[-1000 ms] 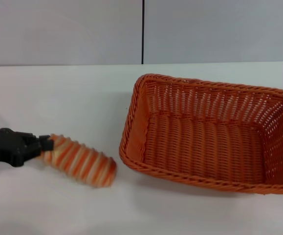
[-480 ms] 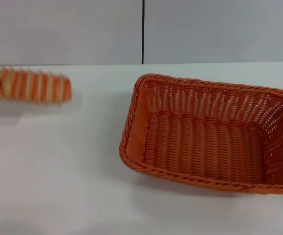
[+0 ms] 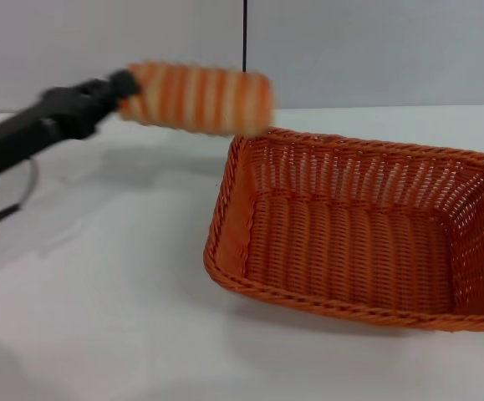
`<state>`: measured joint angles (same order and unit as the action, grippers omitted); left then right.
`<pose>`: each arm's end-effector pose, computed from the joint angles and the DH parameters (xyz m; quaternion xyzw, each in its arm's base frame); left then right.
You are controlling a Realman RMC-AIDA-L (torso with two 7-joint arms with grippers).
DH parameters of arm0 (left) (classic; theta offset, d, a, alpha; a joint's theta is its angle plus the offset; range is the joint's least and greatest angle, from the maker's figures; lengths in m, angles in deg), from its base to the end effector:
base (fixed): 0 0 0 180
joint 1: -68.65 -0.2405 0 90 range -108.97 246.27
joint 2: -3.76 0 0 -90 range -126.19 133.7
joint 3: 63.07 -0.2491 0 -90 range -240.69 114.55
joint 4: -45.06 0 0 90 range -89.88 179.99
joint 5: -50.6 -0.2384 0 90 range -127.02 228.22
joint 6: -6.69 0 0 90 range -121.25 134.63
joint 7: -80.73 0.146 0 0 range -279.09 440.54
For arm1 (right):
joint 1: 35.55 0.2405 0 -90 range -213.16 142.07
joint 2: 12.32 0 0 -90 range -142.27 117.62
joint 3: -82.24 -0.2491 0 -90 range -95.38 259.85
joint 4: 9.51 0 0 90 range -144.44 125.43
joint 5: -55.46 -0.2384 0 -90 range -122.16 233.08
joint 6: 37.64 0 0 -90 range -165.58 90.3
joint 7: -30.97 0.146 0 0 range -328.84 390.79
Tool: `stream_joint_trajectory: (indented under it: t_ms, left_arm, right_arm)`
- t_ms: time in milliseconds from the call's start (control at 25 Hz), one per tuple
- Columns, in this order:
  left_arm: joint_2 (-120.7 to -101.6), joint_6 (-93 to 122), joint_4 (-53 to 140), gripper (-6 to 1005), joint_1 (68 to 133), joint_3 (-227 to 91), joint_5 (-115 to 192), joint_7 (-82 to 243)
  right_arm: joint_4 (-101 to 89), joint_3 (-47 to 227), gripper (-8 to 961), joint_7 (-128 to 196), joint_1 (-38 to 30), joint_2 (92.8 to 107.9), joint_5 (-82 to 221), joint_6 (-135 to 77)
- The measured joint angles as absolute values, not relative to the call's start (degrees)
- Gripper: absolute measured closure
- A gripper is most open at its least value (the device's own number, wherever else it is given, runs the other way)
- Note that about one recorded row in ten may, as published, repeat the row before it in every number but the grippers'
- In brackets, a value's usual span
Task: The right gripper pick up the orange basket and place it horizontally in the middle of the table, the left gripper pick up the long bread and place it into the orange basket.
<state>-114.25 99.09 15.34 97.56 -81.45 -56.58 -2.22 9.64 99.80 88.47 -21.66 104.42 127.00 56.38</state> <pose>-0.3014 0.3455 0.0451 -0.8175 -0.3263 -0.4200 0.2210 0.3806 0.2666 0.1018 -0.6404 0.2488 0.5089 0.5186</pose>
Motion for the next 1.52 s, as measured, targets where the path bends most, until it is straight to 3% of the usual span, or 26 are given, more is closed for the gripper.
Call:
stream_joint_trajectory:
  t_ms: [280, 840, 1240, 1320, 1520]
  left_arm:
    - [-114.70, 99.6, 28.8, 908, 103.4, -89.9, -56.1, 6.6]
    - [-115.32, 98.3, 34.8, 911, 108.1, -96.3, -56.3, 12.2]
    - [-114.90, 98.4, 34.0, 524, 107.5, -93.2, -54.4, 14.8]
    - [-114.82, 99.1, 34.6, 320, 104.9, -88.9, -47.9, 22.7]
    - [-114.95, 102.1, 39.4, 221, 101.4, -82.5, -38.0, 35.5]
  right_arm:
    - [9.4, 99.4, 438, 88.1, -21.8, 104.50, 127.0, 56.3]
    - [9.0, 98.7, 438, 87.9, -19.7, 104.27, 127.1, 55.7]
    - [8.9, 98.4, 438, 87.9, -17.1, 104.43, 126.7, 55.4]
    - [8.9, 98.0, 438, 87.6, -16.6, 104.44, 126.5, 55.4]
    - [8.8, 92.4, 438, 84.7, -15.5, 105.60, 126.3, 54.4]
